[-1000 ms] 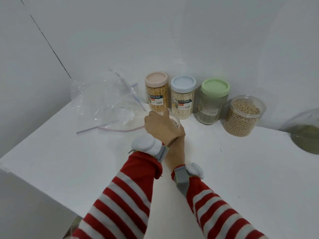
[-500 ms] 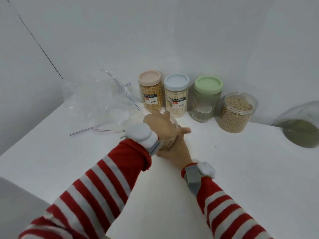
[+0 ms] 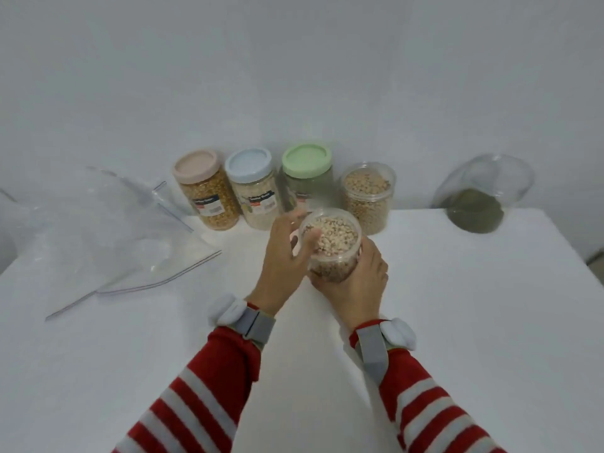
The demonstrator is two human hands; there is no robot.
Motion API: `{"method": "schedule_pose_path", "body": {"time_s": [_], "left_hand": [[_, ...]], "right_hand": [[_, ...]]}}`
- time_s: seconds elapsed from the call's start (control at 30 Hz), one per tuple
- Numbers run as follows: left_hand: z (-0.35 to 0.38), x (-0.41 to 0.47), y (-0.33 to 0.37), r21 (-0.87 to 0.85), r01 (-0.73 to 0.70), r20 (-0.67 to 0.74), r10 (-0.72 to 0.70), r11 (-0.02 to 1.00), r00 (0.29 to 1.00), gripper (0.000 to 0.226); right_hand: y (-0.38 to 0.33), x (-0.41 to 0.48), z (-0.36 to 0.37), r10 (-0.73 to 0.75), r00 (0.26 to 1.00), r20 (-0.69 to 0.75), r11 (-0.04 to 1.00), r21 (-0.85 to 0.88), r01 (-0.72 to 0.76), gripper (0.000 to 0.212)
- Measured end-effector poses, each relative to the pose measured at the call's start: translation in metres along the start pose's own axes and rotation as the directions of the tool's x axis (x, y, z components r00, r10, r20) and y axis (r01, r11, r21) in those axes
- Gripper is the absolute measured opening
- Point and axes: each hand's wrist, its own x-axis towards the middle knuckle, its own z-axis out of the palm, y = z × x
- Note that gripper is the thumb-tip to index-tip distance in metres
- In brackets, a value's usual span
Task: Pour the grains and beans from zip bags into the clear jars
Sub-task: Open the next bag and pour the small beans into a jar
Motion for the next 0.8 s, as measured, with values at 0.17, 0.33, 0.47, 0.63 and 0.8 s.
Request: {"method": "schedule_pose_path", "body": {"time_s": [0.17,0.33,0.47,0.63,0.8], "left_hand": [[0.095,0.021,0.012,-0.232,0.255,-0.174,-0.298,0.939,0.938,0.045],[0.148,0.052,0.005,-0.019,0.353,-0.201,-0.349,0.936,0.915,0.113],[0.165,0.068,-0.002,0.01,0.335,-0.351,-0.31,0.942,0.884,0.121],[0.179,0.071,-0.021,-0.014,0.306,-0.457,-0.279,0.952,0.845,0.118],[0.183,0.082,-0.024,0.006,0.289,-0.507,-0.246,0.957,0.826,0.113]], "right_hand": [[0.05,0.036,-0.059,0.066,0.971,-0.228,0.996,0.07,-0.051,0.115],[0.071,0.104,-0.083,0.1,0.976,-0.193,0.991,0.106,-0.08,0.117],[0.069,0.134,-0.07,0.121,0.965,-0.231,0.987,0.135,-0.092,0.103],[0.098,0.123,-0.075,0.088,0.88,-0.467,0.985,0.175,-0.006,0.082],[0.135,0.164,-0.118,0.167,0.892,-0.42,0.97,0.232,-0.072,0.1]]}}
